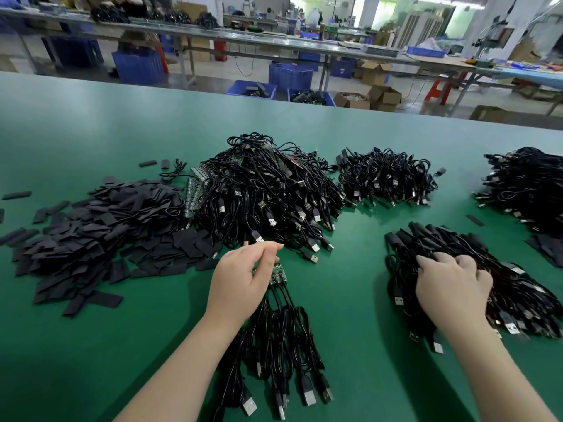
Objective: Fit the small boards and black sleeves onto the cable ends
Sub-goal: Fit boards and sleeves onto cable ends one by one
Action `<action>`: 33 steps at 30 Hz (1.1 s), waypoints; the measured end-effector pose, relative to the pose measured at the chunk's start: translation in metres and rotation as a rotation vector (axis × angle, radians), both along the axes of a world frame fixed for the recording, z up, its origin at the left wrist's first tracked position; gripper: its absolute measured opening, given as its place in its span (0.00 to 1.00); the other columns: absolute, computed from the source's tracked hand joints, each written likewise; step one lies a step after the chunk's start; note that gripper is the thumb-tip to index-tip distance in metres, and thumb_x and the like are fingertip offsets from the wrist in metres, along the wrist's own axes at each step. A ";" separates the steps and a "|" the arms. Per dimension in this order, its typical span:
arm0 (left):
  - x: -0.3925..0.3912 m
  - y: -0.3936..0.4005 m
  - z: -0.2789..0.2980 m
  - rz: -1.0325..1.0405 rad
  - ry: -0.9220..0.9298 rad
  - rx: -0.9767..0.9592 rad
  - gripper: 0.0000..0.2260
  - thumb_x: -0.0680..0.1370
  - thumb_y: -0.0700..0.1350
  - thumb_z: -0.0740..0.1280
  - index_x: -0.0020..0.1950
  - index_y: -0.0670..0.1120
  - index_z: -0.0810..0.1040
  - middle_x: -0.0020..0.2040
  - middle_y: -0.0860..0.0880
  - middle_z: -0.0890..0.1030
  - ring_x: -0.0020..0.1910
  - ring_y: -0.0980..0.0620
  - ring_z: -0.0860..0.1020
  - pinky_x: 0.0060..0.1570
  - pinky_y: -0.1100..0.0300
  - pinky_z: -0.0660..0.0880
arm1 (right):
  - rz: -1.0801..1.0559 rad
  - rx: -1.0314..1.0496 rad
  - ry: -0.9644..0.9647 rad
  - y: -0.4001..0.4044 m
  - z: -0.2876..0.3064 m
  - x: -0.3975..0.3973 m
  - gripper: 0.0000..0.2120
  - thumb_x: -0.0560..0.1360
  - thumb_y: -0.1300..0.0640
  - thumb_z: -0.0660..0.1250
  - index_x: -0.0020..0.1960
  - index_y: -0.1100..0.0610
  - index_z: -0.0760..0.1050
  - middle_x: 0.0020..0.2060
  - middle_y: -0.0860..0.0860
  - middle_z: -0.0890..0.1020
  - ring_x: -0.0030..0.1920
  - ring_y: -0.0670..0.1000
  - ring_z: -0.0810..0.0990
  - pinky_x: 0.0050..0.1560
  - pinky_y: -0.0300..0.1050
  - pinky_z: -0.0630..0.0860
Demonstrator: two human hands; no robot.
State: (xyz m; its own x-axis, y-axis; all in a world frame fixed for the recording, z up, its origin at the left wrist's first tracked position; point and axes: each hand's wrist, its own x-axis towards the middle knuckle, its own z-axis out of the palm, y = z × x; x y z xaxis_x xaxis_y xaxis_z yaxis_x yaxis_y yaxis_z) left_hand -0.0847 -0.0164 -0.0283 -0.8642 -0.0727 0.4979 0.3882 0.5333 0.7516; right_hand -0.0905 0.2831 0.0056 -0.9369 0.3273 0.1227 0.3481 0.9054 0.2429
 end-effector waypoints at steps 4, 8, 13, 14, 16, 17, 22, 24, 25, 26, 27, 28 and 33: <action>-0.001 -0.003 0.000 0.050 -0.036 -0.029 0.16 0.81 0.54 0.57 0.56 0.51 0.83 0.44 0.59 0.83 0.45 0.62 0.80 0.48 0.55 0.79 | -0.039 -0.040 0.001 -0.015 0.001 -0.002 0.22 0.78 0.60 0.59 0.68 0.42 0.71 0.74 0.51 0.67 0.70 0.58 0.62 0.63 0.53 0.63; -0.004 -0.008 -0.001 0.131 -0.077 -0.192 0.11 0.81 0.51 0.63 0.53 0.51 0.84 0.45 0.56 0.84 0.41 0.57 0.80 0.48 0.49 0.79 | 0.150 -0.190 0.152 -0.050 0.011 0.002 0.18 0.79 0.55 0.63 0.68 0.43 0.74 0.71 0.49 0.73 0.68 0.57 0.68 0.61 0.51 0.65; -0.007 -0.011 -0.006 0.165 -0.193 -0.375 0.09 0.78 0.50 0.66 0.55 0.54 0.84 0.49 0.57 0.84 0.49 0.57 0.80 0.56 0.52 0.75 | 0.433 -0.655 -0.014 -0.122 0.003 0.001 0.18 0.79 0.44 0.63 0.67 0.47 0.76 0.60 0.47 0.80 0.56 0.52 0.79 0.54 0.45 0.75; -0.007 -0.011 -0.008 0.165 -0.213 -0.381 0.09 0.78 0.51 0.66 0.56 0.54 0.83 0.51 0.57 0.84 0.52 0.56 0.80 0.57 0.54 0.74 | 0.443 -0.702 -0.069 -0.136 -0.004 -0.001 0.20 0.79 0.42 0.63 0.67 0.48 0.76 0.59 0.48 0.79 0.57 0.51 0.78 0.55 0.46 0.76; -0.007 -0.010 -0.010 0.155 -0.251 -0.382 0.09 0.78 0.51 0.66 0.56 0.55 0.83 0.54 0.58 0.83 0.55 0.55 0.78 0.55 0.57 0.74 | 0.450 -0.729 -0.078 -0.155 -0.019 -0.005 0.21 0.78 0.39 0.63 0.66 0.49 0.77 0.57 0.51 0.77 0.59 0.54 0.76 0.56 0.48 0.76; -0.008 -0.009 -0.011 0.146 -0.264 -0.374 0.09 0.78 0.51 0.66 0.56 0.55 0.83 0.54 0.58 0.83 0.56 0.55 0.77 0.54 0.57 0.74 | 0.450 -0.724 -0.050 -0.161 -0.026 -0.008 0.20 0.78 0.39 0.63 0.65 0.49 0.78 0.56 0.51 0.77 0.60 0.54 0.75 0.56 0.49 0.76; -0.009 -0.012 -0.013 0.077 -0.298 -0.244 0.11 0.77 0.50 0.68 0.59 0.56 0.81 0.53 0.60 0.82 0.55 0.60 0.77 0.56 0.60 0.74 | 0.478 -0.884 0.097 -0.160 -0.043 -0.011 0.13 0.76 0.45 0.70 0.58 0.48 0.80 0.51 0.44 0.80 0.56 0.48 0.77 0.57 0.45 0.73; -0.009 -0.011 -0.011 0.044 -0.302 -0.181 0.11 0.77 0.51 0.69 0.59 0.57 0.81 0.54 0.61 0.80 0.54 0.63 0.76 0.55 0.62 0.74 | 0.468 -1.068 0.140 -0.155 -0.045 -0.008 0.09 0.74 0.48 0.73 0.53 0.44 0.79 0.46 0.40 0.81 0.50 0.43 0.79 0.54 0.42 0.75; -0.008 -0.010 -0.010 0.025 -0.306 -0.137 0.12 0.76 0.51 0.69 0.59 0.57 0.81 0.54 0.61 0.80 0.53 0.64 0.76 0.55 0.63 0.74 | 0.458 -1.170 0.163 -0.153 -0.045 -0.006 0.08 0.73 0.50 0.74 0.50 0.42 0.78 0.42 0.40 0.82 0.46 0.41 0.80 0.51 0.40 0.76; -0.007 -0.009 -0.008 0.005 -0.313 -0.073 0.12 0.76 0.51 0.71 0.59 0.58 0.81 0.52 0.61 0.81 0.52 0.66 0.77 0.56 0.63 0.75 | 0.452 -1.258 0.196 -0.151 -0.046 -0.005 0.09 0.73 0.52 0.75 0.48 0.42 0.78 0.40 0.39 0.82 0.44 0.40 0.80 0.48 0.36 0.76; -0.007 -0.008 -0.006 -0.007 -0.316 -0.008 0.13 0.74 0.50 0.72 0.58 0.59 0.80 0.50 0.61 0.82 0.51 0.66 0.77 0.57 0.61 0.75 | 0.448 -1.330 0.233 -0.149 -0.046 -0.004 0.10 0.72 0.54 0.76 0.47 0.42 0.78 0.40 0.39 0.82 0.42 0.40 0.80 0.46 0.33 0.75; -0.007 -0.009 -0.004 -0.006 -0.310 0.042 0.14 0.73 0.49 0.74 0.57 0.60 0.80 0.48 0.61 0.82 0.50 0.66 0.78 0.58 0.60 0.75 | 0.445 -1.401 0.267 -0.148 -0.046 -0.003 0.10 0.72 0.56 0.76 0.46 0.44 0.79 0.39 0.39 0.83 0.40 0.39 0.80 0.44 0.32 0.75; -0.008 -0.017 0.004 -0.107 -0.406 0.240 0.23 0.68 0.47 0.79 0.57 0.66 0.77 0.50 0.58 0.83 0.47 0.63 0.81 0.51 0.65 0.76 | 0.461 -1.649 0.319 -0.148 -0.043 -0.002 0.10 0.72 0.63 0.75 0.45 0.48 0.82 0.37 0.42 0.84 0.39 0.41 0.81 0.42 0.32 0.75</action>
State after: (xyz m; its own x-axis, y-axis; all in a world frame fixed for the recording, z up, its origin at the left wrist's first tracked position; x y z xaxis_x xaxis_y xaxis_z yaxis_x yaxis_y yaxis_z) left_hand -0.0928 -0.0333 -0.0240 -0.9941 -0.0447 0.0987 0.0810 0.2991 0.9508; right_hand -0.0929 0.1352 -0.0377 -0.9889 0.0244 0.1465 -0.1417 0.1421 -0.9797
